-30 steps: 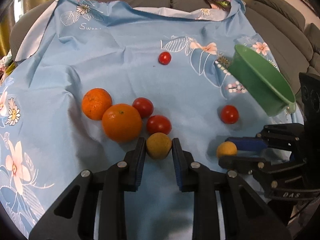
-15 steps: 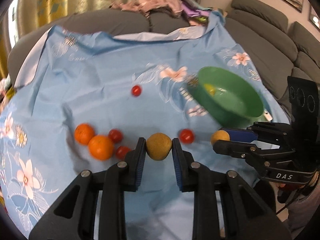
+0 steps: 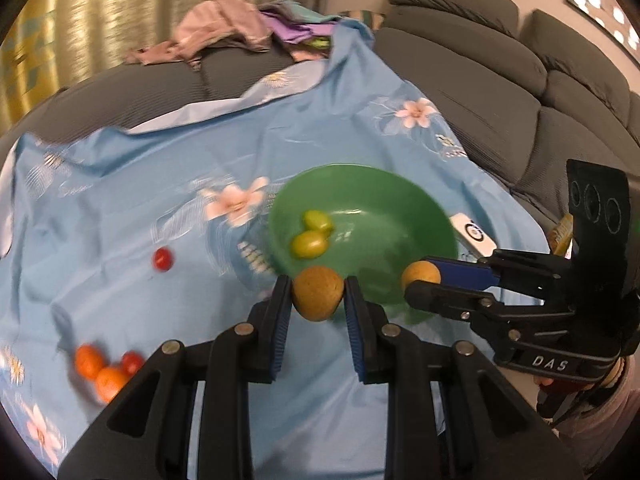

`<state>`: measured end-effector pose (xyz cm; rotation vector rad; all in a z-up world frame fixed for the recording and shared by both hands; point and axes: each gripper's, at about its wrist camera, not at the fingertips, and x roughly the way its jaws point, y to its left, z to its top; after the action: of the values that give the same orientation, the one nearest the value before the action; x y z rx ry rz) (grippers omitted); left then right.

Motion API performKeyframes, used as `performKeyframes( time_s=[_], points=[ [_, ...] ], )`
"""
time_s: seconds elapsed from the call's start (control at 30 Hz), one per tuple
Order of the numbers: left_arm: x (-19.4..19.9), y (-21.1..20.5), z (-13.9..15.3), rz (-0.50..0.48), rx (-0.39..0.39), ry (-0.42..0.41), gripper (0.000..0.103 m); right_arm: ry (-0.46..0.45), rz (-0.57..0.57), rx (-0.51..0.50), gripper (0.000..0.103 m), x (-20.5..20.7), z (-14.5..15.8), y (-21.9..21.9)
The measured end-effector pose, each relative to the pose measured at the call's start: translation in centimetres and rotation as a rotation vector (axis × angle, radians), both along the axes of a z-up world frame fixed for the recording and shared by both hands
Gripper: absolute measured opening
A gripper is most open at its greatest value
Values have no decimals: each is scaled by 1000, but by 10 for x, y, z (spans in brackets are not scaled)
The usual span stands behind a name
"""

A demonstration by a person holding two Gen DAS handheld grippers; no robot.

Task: Organize fruits
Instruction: 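Carry both small fruits over the green bowl and open both grippers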

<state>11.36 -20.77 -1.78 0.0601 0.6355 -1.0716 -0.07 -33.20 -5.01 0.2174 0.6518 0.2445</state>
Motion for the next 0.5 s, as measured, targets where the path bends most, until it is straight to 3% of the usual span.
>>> performKeyframes(
  time_s=[0.27,0.5],
  points=[
    [-1,-57,4,-59,72,8,26,11,-98,-23,29,8,-9,-38],
    [2,-80,-6,-48,147,16,26,40,-122,-53,29,18,-20,-50]
  ],
)
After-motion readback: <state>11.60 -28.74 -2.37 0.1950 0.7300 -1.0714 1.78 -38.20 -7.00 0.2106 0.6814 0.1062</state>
